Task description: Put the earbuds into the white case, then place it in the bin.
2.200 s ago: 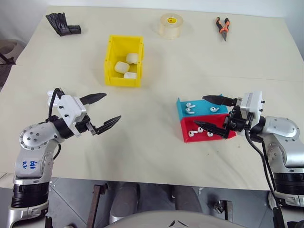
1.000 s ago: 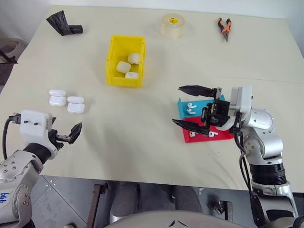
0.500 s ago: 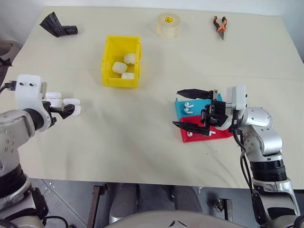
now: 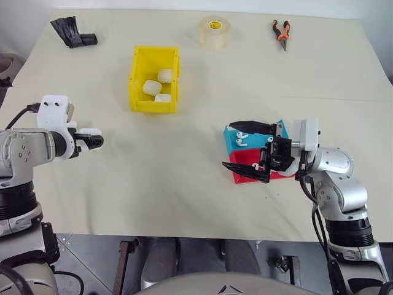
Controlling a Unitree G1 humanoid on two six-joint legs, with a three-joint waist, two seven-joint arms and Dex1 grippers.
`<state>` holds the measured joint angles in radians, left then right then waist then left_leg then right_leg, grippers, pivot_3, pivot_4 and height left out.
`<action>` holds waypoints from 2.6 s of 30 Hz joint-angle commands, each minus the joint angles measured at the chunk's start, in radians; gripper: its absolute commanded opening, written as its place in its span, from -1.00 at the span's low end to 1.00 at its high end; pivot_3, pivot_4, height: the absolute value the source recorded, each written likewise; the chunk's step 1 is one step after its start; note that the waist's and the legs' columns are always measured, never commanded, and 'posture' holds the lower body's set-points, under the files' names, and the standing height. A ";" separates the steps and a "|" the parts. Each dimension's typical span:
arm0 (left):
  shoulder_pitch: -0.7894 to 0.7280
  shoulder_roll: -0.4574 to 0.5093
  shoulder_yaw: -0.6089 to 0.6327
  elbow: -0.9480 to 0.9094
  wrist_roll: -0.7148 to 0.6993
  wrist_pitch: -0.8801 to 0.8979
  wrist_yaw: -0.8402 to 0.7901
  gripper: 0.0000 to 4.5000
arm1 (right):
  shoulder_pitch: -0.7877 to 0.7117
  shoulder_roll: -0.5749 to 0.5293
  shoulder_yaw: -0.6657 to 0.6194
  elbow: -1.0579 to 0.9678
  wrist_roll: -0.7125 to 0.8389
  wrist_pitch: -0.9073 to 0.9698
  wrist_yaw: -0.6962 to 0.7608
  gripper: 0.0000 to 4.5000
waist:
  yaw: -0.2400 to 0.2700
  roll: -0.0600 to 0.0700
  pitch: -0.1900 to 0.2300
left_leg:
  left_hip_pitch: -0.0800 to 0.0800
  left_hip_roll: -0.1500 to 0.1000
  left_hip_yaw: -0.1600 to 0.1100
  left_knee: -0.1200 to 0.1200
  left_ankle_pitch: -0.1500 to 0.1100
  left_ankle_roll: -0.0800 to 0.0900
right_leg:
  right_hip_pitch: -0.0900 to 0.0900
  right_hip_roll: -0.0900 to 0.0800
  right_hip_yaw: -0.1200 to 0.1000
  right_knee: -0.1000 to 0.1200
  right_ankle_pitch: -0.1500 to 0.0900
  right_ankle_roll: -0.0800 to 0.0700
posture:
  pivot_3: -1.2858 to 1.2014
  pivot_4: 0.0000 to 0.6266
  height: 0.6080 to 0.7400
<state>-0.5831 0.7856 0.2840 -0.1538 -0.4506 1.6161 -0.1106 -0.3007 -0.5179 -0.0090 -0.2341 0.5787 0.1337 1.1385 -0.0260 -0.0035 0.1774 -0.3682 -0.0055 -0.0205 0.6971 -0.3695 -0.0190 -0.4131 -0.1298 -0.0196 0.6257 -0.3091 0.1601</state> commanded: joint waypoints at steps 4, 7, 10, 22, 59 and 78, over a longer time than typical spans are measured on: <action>0.003 -0.055 0.031 0.022 -0.004 -0.002 0.031 0.98 | 0.015 -0.005 -0.026 -0.045 0.017 -0.010 -0.022 1.00 | 0.000 0.000 0.000 | 0.000 0.000 0.000 0.000 0.000 0.000 | 0.000 0.000 0.000 0.000 0.000 0.000 | 0.03 -0.52 1.00; -0.008 -0.080 0.043 0.042 -0.004 -0.002 0.040 0.98 | 0.013 -0.005 -0.025 -0.045 0.017 -0.011 -0.026 1.00 | 0.001 0.000 0.000 | 0.000 0.000 0.000 0.001 0.000 0.000 | 0.000 0.000 0.000 0.001 0.000 0.000 | 0.03 -0.52 1.00; -0.003 -0.075 0.030 0.045 -0.001 -0.002 0.044 0.98 | 0.013 -0.006 -0.026 -0.046 0.017 -0.013 -0.028 1.00 | 0.001 0.000 0.000 | 0.001 0.000 0.000 0.001 0.000 0.000 | 0.000 0.000 0.000 0.001 0.000 0.000 | 0.03 -0.52 1.00; 0.117 -0.140 0.134 -0.126 0.000 -0.241 -0.024 0.23 | 0.025 -0.018 -0.030 -0.047 0.012 -0.014 -0.030 1.00 | 0.001 0.000 0.000 | 0.001 0.000 0.000 0.000 0.000 0.000 | 0.000 0.000 0.001 0.001 0.000 0.000 | 0.03 -0.52 1.00; 0.193 -0.674 -0.423 0.206 -0.033 -1.838 -1.094 0.23 | 0.541 -0.368 -0.583 -0.105 -0.022 0.006 0.044 1.00 | 0.049 0.001 -0.001 | 0.001 0.000 0.012 0.003 -0.001 0.006 | 0.005 -0.001 -0.001 -0.006 0.003 0.003 | 0.03 -0.52 1.00; 0.241 -0.600 -0.447 0.134 -0.006 -1.801 -1.031 0.23 | 0.104 -0.756 0.068 -0.304 -0.209 0.522 -0.021 1.00 | 0.050 0.002 -0.001 | -0.002 -0.001 0.007 0.003 -0.001 0.006 | 0.006 -0.001 -0.004 -0.010 0.003 0.003 | 0.03 -0.52 1.00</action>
<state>-0.3416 0.1831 -0.1594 0.0290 -0.4582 -0.1791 -1.1496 -0.1681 -1.2597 0.0249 -0.5426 0.4115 0.6557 1.1068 0.0239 -0.0018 0.1761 -0.3706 -0.0065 -0.0138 0.7000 -0.3707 -0.0133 -0.4075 -0.1308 -0.0235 0.6161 -0.3060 0.1631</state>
